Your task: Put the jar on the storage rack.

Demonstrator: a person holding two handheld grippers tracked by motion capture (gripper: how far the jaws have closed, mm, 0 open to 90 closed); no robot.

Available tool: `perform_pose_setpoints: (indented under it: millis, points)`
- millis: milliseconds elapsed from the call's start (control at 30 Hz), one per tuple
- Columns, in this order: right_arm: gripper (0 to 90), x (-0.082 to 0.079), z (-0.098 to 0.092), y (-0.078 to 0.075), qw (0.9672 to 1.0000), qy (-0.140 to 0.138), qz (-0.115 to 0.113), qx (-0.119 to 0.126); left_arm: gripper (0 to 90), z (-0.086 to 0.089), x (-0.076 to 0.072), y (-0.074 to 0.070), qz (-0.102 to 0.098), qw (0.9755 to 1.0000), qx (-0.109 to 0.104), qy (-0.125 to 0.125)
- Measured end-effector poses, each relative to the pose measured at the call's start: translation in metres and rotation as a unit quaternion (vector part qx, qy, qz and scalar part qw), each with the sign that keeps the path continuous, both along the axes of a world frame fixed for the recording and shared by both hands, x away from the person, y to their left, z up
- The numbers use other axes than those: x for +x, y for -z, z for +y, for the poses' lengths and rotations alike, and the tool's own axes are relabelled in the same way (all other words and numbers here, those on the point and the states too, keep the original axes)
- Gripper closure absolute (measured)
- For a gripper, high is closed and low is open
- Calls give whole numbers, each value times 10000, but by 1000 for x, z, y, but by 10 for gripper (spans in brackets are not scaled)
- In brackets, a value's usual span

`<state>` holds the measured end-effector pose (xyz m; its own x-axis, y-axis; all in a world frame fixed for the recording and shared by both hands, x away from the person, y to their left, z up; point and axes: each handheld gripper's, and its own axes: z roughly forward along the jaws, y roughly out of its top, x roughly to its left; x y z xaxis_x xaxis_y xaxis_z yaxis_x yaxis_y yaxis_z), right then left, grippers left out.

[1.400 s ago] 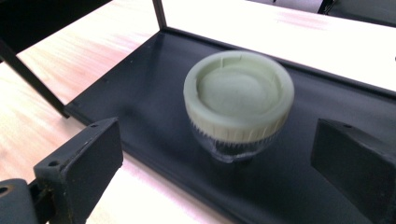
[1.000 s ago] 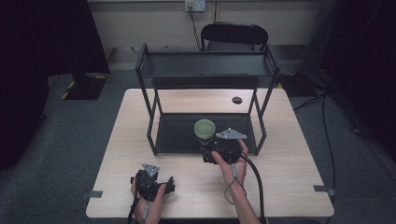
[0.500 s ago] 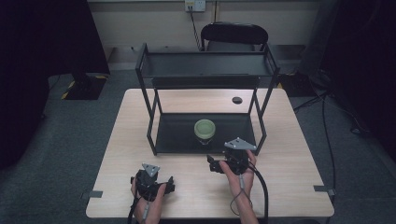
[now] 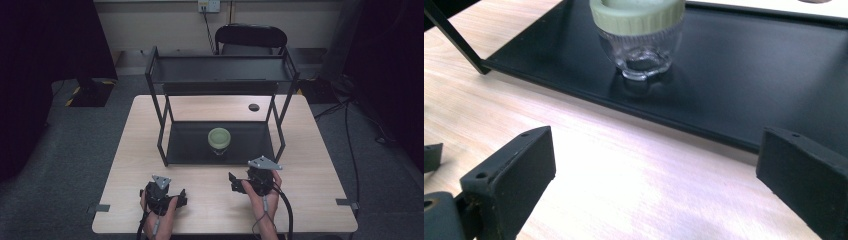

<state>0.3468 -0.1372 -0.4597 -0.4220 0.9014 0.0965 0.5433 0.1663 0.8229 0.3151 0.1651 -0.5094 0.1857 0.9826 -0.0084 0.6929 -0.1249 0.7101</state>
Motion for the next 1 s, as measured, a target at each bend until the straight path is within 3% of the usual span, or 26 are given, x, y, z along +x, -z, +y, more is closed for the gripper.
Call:
perform_pose_setpoints:
  millis: [1000]
  points:
    - [19, -28, -14, 35, 9966, 460, 247, -632, 0, 0, 0, 0, 0, 10000, -1, 0]
